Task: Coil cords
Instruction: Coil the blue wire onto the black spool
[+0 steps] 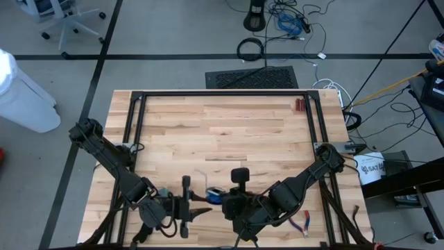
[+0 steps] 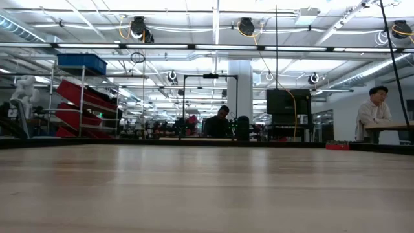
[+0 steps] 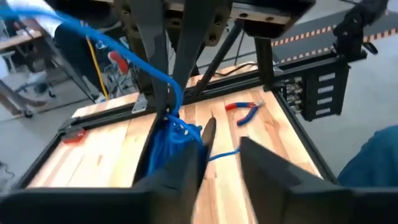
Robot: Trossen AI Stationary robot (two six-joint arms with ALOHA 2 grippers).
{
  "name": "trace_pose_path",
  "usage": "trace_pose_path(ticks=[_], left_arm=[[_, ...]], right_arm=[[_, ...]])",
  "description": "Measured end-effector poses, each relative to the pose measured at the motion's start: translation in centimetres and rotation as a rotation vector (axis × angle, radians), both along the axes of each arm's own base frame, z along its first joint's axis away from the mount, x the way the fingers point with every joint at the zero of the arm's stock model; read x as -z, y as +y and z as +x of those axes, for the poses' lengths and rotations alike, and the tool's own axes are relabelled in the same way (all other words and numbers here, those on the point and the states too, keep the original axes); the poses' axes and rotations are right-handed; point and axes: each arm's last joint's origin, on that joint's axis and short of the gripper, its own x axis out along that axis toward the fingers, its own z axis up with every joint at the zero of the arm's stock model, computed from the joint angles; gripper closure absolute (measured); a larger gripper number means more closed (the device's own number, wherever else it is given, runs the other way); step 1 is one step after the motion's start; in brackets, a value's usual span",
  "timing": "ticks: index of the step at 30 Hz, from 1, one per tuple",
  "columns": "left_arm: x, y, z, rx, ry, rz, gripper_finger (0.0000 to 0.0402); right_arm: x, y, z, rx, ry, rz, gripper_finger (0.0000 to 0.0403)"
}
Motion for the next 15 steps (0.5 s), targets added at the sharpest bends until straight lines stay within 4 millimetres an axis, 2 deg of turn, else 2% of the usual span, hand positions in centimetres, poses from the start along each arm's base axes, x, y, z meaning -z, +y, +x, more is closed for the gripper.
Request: trace_pose_path(ticks=[7, 11, 15], left_arm=[[0.0, -0.1, -0.1, -0.004, 0.003, -0.024, 0.0172], [0.1, -0.8, -0.7, 0.022, 0.004, -0.024, 0.0141], [0.0, -1.7, -1.5, 0.055, 0.005, -0.03, 0.013]], right_arm=[[0.2, -0.6, 0.0, 0.043, 0.011, -0.019, 0.0402], [0.3, -0.9, -0.2, 0.072, 0.03, -0.039, 0.0402], [0.5, -1.2, -0.5, 0.093, 0.055, -0.063, 0.0402]])
